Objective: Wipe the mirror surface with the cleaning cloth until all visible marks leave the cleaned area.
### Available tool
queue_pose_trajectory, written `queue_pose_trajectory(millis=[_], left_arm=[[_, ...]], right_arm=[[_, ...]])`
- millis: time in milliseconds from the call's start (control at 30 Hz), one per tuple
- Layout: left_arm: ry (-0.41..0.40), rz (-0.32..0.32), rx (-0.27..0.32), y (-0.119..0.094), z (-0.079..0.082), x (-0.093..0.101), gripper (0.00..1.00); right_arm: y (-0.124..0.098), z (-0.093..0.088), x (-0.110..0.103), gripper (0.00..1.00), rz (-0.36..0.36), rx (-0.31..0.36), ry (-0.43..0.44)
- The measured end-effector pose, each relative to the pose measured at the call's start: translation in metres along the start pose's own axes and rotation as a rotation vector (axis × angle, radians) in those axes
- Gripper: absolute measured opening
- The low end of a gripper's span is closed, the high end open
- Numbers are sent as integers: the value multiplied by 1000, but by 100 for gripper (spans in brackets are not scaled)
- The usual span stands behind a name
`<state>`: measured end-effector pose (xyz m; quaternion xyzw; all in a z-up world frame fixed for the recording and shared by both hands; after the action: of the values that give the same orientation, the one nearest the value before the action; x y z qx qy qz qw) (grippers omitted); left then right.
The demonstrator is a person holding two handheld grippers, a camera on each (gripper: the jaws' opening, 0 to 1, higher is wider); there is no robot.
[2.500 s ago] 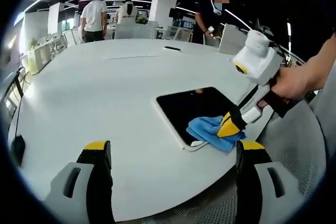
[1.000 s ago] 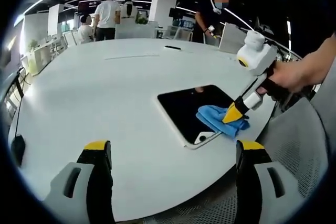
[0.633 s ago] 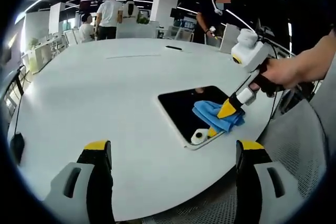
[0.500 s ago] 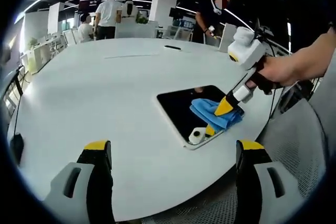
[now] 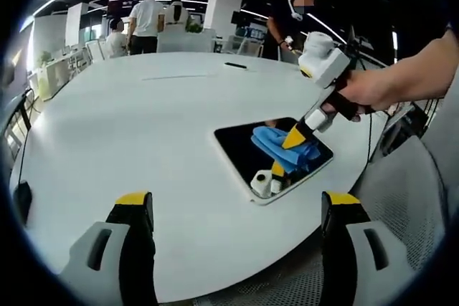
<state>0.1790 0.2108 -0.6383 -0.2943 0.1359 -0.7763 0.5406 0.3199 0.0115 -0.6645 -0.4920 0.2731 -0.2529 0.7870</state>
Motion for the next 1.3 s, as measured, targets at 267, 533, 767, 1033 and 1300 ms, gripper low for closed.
queue_pose_trajectory(millis=[267, 533, 767, 1033, 1300], left_arm=[[9, -6, -21, 2, -3, -1, 97], [12, -9, -28, 2, -3, 1, 96], [5, -10, -21, 1, -2, 1, 95], [2, -8, -15, 0, -1, 1, 95], [8, -14, -24, 1, -1, 2, 94]], right_arm=[[6, 15, 10, 0, -17, 12, -9], [7, 30, 18, 0, -33, 20, -15], [8, 41, 24, 0, -40, 22, -12], [14, 51, 30, 0, -44, 23, -4], [11, 47, 27, 0, -43, 29, -5]])
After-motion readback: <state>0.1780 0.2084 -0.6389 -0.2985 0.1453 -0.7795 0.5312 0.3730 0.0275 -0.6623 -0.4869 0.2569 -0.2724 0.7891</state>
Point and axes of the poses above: the point that each gripper's makers call its tool centre point, and the gripper's own axes: y roughly forward along the fingers, x roughly to its right, z roughly out of its top, the point moved 8 cm from there along -y, roughly backward along the fingers, and after that the axes turned 8 degrees about -y, right-handed, at the moved point
